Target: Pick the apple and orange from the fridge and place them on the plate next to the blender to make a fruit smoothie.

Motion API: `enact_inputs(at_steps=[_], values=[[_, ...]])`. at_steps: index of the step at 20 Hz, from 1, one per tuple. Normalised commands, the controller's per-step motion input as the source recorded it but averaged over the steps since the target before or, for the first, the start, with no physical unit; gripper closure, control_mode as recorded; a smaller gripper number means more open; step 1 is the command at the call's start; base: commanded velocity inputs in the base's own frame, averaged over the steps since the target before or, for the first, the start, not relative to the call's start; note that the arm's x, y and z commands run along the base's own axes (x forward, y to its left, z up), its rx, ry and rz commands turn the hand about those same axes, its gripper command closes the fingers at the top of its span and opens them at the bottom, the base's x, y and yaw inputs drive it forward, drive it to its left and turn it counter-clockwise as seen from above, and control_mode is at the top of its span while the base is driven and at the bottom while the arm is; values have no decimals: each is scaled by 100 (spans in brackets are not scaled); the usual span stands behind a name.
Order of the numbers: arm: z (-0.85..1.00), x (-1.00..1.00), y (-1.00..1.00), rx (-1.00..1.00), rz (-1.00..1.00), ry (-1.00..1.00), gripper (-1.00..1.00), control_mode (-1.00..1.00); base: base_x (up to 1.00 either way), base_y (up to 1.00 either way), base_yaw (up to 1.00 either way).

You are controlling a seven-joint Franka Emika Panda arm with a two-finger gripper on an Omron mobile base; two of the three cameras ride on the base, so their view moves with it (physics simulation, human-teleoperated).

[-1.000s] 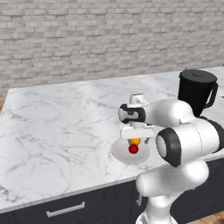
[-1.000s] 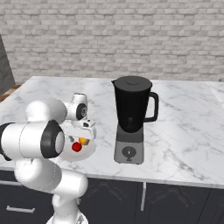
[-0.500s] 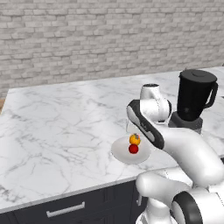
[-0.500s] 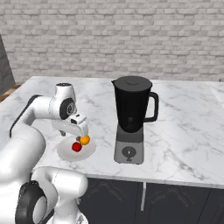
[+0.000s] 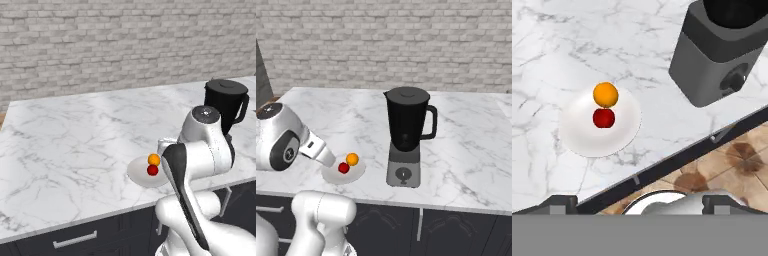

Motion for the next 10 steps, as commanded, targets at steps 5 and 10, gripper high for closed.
enact_inputs(at_steps=[5,10], values=[[100,-100,3,-13,4,-57,-100,-100,0,0,0],[90,-94,1,-7,22,-53,-100,-100,0,0,0]])
